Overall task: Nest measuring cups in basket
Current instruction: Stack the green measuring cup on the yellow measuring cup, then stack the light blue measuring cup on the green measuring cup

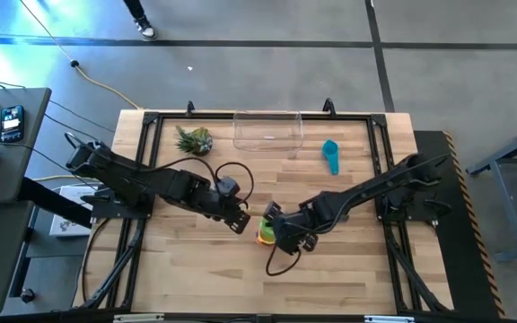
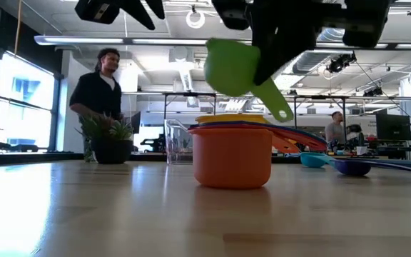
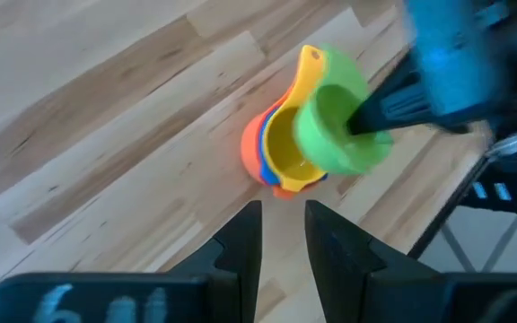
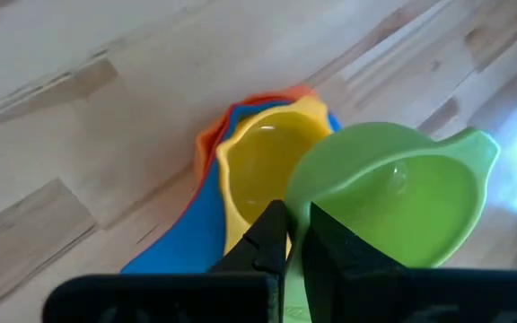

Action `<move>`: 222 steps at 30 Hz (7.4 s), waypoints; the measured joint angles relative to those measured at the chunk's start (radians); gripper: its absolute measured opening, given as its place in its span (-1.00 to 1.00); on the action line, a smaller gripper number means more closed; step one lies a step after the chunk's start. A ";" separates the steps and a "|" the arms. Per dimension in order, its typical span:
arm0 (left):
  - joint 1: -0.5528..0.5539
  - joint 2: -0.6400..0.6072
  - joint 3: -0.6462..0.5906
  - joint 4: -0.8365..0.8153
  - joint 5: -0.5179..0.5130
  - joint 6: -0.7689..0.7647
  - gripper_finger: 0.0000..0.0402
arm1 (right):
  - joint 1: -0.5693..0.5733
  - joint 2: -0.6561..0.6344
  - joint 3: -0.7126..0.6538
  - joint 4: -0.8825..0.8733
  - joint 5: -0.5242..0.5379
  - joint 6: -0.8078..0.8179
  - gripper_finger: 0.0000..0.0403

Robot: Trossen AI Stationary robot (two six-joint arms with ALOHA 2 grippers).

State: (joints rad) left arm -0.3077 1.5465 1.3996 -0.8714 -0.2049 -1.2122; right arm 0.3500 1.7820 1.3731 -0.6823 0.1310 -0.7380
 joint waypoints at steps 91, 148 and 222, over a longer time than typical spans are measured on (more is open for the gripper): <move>0.387 0.003 0.000 -0.245 0.035 0.855 -0.61 | -0.282 -0.353 0.000 -0.503 0.470 1.364 -0.52; 0.746 0.003 0.000 -0.222 0.038 1.031 -0.61 | -0.943 -0.191 -0.538 0.106 0.044 1.056 -0.65; 0.418 0.004 0.000 -0.458 0.300 0.590 -0.61 | 0.011 0.001 0.002 0.036 0.012 0.019 -1.00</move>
State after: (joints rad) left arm 0.1101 1.5501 1.3994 -1.3297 0.0949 -0.6224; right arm 0.3611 1.7827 1.3750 -0.6461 0.1429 -0.7187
